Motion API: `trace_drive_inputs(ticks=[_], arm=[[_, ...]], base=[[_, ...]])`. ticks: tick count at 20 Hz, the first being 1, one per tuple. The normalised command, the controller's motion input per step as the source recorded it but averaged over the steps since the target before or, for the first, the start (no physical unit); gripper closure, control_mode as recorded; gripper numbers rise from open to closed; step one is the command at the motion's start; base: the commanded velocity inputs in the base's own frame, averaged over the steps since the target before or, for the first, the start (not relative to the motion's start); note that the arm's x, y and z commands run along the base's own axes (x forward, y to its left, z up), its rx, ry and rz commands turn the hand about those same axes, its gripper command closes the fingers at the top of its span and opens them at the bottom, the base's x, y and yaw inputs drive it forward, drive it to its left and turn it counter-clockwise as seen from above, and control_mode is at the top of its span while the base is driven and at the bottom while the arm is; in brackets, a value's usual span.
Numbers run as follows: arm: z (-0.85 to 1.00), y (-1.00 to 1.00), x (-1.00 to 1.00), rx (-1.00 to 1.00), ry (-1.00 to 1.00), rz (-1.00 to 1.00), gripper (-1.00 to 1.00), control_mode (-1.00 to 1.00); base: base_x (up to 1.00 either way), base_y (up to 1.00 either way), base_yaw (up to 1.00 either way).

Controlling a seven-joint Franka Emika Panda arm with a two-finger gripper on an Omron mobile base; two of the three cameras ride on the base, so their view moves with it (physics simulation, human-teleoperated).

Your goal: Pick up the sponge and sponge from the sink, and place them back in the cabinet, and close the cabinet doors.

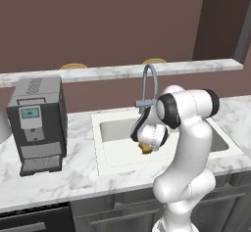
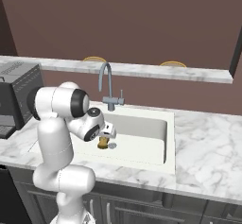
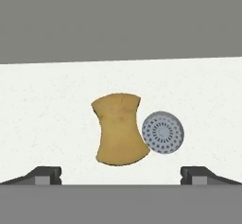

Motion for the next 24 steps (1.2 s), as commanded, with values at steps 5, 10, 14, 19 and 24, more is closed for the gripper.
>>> trace_drive_inputs(ticks=[5,10,14,19,24], arm=[[-0.16,0.0,0.0,0.0,0.03,0.0,-1.0,-1.0],[-0.13,0.0,0.0,0.0,0.02,0.0,-1.0,-1.0],[-0.15,0.0,0.02,0.0,0.01,0.0,-1.0,-1.0],[-0.12,0.0,0.06,0.0,0.01,0.0,-1.0,-1.0],[-0.11,0.0,0.08,0.0,0.0,0.0,-1.0,-1.0]], base=[[0.0,0.0,0.0],[0.0,0.0,0.0],[0.0,0.0,0.0],[0.0,0.0,0.0],[0.0,0.0,0.0]])
